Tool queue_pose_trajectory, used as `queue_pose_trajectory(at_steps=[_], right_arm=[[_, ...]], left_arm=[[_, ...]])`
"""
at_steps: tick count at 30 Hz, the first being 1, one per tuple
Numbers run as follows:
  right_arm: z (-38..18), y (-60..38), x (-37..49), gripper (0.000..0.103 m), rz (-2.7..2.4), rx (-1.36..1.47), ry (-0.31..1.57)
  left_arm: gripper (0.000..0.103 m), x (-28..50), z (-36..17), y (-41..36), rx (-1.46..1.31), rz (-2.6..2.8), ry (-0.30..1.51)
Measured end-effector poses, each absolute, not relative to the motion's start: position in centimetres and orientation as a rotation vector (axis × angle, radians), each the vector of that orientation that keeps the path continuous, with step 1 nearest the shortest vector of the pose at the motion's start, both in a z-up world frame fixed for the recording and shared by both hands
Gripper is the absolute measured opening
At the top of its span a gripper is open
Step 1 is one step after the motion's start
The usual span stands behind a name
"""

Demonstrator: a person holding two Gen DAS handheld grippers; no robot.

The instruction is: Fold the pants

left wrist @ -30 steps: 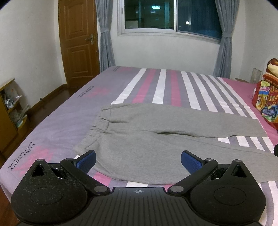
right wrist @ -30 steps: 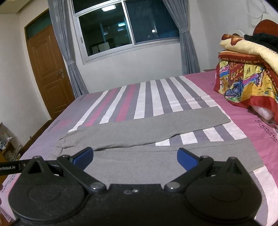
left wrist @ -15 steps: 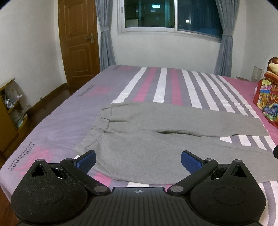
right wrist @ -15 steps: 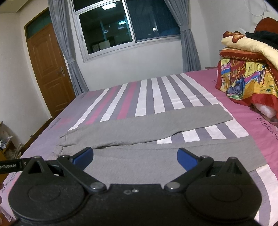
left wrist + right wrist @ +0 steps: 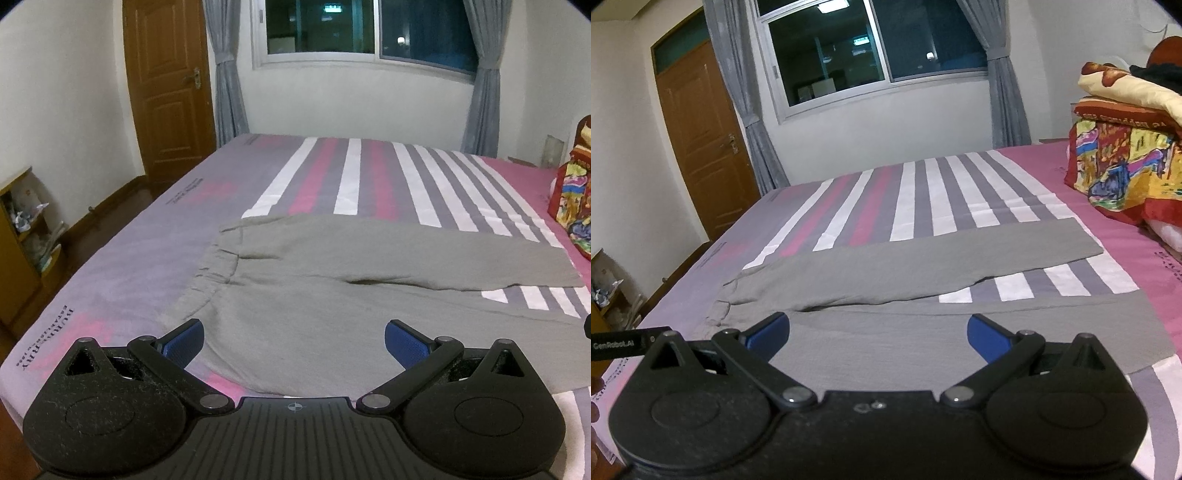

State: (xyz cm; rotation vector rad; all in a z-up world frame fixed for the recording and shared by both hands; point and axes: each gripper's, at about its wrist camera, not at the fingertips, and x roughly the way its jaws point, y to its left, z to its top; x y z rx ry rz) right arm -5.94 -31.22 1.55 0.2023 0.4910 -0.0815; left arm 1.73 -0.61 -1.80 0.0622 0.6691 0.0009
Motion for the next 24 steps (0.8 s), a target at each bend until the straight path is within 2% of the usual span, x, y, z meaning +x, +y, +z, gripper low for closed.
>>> queue_pose_trajectory(at_steps=[24], right_arm=[[-1.1, -29.4, 1.8, 0.103, 0.016, 0.157, 0.533]], left_arm=[[0.103, 10.1, -5.5, -0.1, 0.113, 0.020, 0.742]])
